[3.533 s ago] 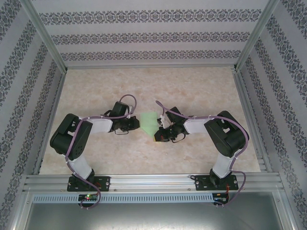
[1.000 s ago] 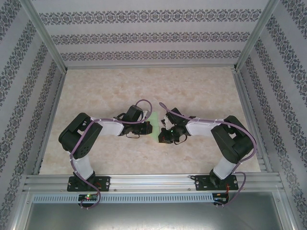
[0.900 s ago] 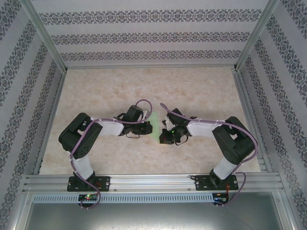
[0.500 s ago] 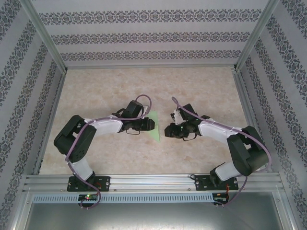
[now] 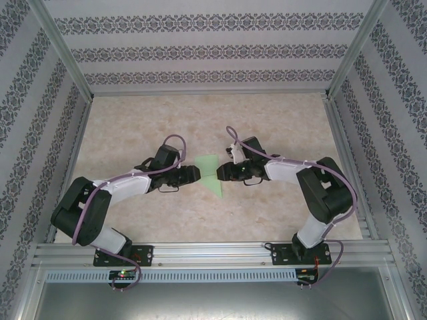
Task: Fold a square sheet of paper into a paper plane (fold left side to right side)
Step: Fourth fold the wing at the center of the table.
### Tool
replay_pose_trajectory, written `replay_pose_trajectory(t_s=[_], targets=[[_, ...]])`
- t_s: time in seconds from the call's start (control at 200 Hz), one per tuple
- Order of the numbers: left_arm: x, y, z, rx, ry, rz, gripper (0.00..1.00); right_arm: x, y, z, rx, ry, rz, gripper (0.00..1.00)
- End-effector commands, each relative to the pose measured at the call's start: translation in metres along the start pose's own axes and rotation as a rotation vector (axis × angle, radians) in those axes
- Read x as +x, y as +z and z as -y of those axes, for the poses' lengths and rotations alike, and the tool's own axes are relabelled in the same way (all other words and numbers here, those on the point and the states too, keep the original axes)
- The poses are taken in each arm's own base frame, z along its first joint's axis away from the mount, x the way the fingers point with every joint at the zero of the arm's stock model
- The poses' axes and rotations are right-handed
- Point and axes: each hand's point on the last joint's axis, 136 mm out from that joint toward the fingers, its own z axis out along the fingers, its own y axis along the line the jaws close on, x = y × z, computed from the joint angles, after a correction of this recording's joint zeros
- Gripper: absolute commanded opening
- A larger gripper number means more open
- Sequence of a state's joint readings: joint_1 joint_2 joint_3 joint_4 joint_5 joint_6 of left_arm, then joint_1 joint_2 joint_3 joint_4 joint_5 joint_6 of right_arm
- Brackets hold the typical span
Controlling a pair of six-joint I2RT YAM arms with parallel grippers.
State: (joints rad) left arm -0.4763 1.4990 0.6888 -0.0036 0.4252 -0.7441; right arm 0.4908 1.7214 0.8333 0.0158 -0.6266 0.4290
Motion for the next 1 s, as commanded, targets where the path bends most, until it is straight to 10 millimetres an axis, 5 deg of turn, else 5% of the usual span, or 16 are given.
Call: replay_pose_trajectory(t_s=[0.0, 0.365, 0.724, 0.994], targets=[[-0.005, 0.002, 0.005, 0.039, -0.051, 0.022, 0.62, -0.008, 0.009, -0.008, -0.029, -0.056, -0.001, 0.37], [-0.005, 0.017, 0.013, 0.098, -0.075, -0.018, 0.63, -0.005, 0.004, 0.007, 0.044, -0.045, 0.009, 0.02], [-0.01, 0.03, 0.027, 0.143, -0.071, -0.037, 0.59, -0.003, 0.001, 0.009, 0.05, -0.046, 0.005, 0.01], [-0.016, 0.04, 0.037, 0.172, -0.063, -0.05, 0.46, -0.002, -0.003, 0.009, 0.055, -0.05, 0.013, 0.02]])
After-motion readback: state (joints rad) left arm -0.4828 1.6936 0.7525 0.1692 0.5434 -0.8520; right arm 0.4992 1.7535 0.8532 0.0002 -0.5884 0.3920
